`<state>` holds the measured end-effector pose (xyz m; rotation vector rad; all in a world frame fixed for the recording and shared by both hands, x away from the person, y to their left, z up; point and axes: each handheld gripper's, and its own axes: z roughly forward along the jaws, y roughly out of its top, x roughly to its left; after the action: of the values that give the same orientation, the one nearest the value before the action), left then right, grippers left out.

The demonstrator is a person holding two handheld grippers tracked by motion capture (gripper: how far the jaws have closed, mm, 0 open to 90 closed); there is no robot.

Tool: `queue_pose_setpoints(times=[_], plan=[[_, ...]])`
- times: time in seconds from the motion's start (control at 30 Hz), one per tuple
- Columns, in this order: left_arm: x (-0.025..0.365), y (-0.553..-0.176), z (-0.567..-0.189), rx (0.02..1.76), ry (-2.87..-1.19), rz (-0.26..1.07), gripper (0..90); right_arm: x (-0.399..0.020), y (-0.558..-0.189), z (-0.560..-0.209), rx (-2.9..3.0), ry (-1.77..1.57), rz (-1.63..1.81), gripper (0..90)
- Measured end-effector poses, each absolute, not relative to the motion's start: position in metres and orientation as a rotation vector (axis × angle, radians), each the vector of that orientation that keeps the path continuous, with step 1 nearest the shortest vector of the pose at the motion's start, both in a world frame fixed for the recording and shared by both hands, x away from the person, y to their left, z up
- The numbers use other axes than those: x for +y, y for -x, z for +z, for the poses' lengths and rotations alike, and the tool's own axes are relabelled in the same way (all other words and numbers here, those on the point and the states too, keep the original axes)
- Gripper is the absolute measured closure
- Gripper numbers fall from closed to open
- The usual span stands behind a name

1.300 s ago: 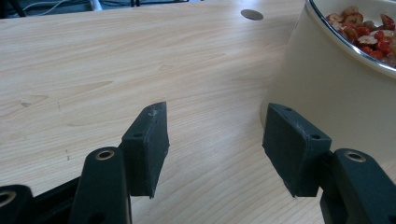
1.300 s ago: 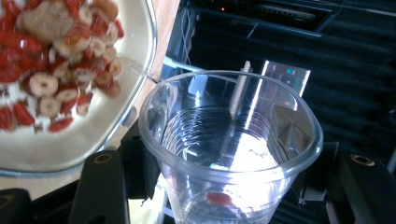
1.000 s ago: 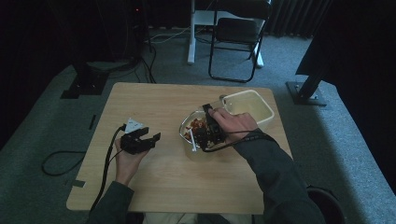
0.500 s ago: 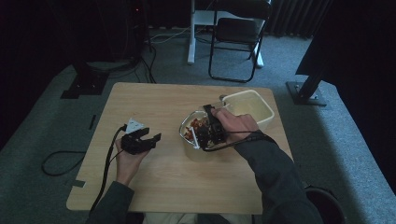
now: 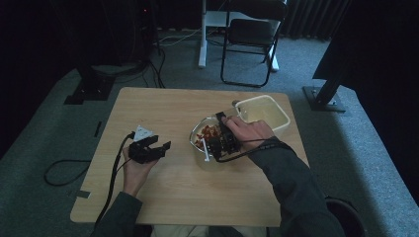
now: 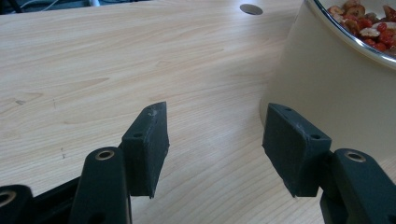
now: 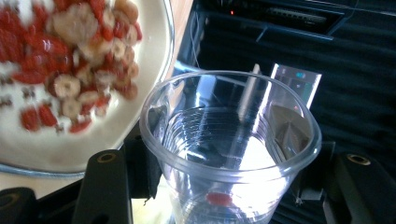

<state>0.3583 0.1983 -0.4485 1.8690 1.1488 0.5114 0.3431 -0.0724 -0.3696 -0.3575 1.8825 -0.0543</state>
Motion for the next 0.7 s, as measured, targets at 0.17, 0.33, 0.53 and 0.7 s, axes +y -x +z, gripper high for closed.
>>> queue_pose_setpoints(times=[0.17, 0.33, 0.53, 0.7], plan=[[0.1983, -0.3588, -0.4487, 1.149, -1.869, 0.51, 41.1, -0.0719, -0.3434, -0.3701, 1.889, 0.374, -0.062, 39.4], [0.1984, -0.3591, -0.4485, 1.151, -1.868, 0.508, 41.1, -0.0708, -0.3434, -0.3711, 1.863, 0.402, -0.093, 39.4], [0.1986, -0.359, -0.4482, 1.151, -1.867, 0.507, 41.1, -0.0675, -0.3437, -0.3647, 1.892, 0.346, -0.014, 39.4], [0.1987, -0.3591, -0.4486, 1.153, -1.869, 0.507, 41.1, -0.0669, -0.3428, -0.3643, 1.897, 0.35, -0.003, 39.3]])
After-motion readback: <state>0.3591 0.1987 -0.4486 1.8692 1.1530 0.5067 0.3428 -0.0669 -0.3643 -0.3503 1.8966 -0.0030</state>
